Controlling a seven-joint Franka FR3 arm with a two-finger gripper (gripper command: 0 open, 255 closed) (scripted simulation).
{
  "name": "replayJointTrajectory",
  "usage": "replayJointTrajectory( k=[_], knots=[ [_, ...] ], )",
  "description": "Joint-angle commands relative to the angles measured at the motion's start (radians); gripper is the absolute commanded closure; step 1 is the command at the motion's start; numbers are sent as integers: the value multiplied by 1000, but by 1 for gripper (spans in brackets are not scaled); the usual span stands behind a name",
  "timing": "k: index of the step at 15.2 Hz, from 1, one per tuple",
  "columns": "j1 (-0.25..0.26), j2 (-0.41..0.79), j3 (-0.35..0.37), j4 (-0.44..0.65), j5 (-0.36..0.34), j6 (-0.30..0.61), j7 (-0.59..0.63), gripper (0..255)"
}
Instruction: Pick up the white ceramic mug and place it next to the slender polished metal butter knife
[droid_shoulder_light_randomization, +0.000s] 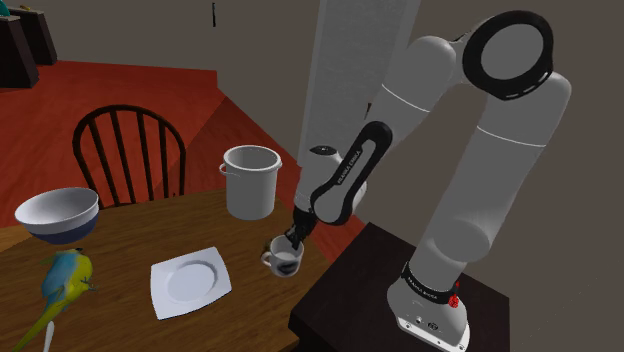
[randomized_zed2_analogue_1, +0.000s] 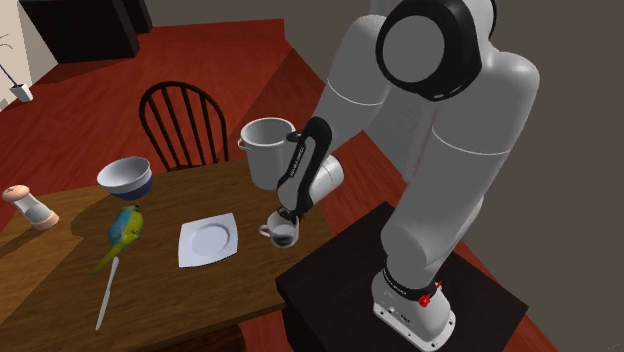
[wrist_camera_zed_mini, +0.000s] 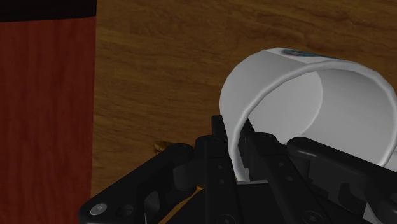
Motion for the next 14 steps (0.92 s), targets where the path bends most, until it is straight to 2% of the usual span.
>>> replayJointTrajectory(
  k=[1, 14],
  knots=[
    [0, -38, 4, -3, 17, -36, -11, 255],
    [15, -287, -6, 5, 56, -292, -33, 255]
  ],
)
